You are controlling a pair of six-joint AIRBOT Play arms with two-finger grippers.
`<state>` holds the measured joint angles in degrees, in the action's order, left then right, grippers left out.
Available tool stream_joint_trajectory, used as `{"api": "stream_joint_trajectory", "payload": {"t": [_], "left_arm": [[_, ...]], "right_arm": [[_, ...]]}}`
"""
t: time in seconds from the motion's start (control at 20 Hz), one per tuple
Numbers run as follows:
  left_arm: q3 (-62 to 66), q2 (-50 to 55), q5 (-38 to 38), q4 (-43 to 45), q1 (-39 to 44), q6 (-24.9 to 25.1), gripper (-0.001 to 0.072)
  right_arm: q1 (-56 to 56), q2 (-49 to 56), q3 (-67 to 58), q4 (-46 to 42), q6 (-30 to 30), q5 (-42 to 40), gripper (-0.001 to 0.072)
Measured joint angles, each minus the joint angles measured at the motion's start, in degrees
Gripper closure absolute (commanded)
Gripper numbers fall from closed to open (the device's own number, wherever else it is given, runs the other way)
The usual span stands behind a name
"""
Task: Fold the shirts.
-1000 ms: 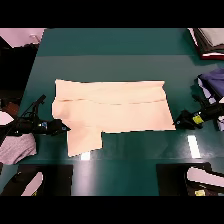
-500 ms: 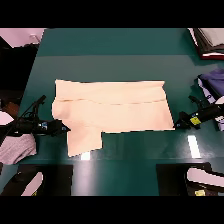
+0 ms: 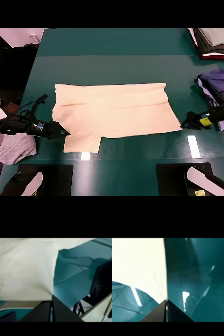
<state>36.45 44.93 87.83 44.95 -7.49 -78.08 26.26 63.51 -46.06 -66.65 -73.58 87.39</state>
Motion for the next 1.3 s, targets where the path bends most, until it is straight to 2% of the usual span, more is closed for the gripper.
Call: {"api": "stream_joint_trajectory", "payload": {"t": [0.2, 0.35, 0.5, 0.75, 1.05, 1.3], "left_arm": [[5.6, -0.3, 2.8, -0.8, 0.0, -0.9, 0.0684], [7.6, -0.3, -1.3, 1.9, 0.0, -1.0, 0.0684], [8.4, -0.3, -6.4, 10.0, 0.0, -2.4, 0.0684], [8.7, -0.2, -19.0, 17.0, 0.0, -3.9, 0.0684], [8.9, 1.0, -35.0, 18.4, 0.0, -4.4, 0.0683], [8.9, 6.4, -43.0, 18.4, 0.0, -4.4, 0.0683]], "right_arm": [[1.1, -7.7, 0.0, -0.7, -1.8, 1.6, 0.0699], [-1.1, -10.2, 0.0, 2.4, -2.4, -1.7, 0.0699], [-5.5, -10.3, -0.8, 5.0, -3.7, -7.6, 0.0699], [-12.8, -3.3, -8.5, 6.5, -6.3, -15.5, 0.0699], [-19.4, 9.4, -19.9, 6.9, -8.0, -18.4, 0.0698], [-23.0, 17.1, -27.4, 7.0, -8.7, -19.8, 0.0697]]}}
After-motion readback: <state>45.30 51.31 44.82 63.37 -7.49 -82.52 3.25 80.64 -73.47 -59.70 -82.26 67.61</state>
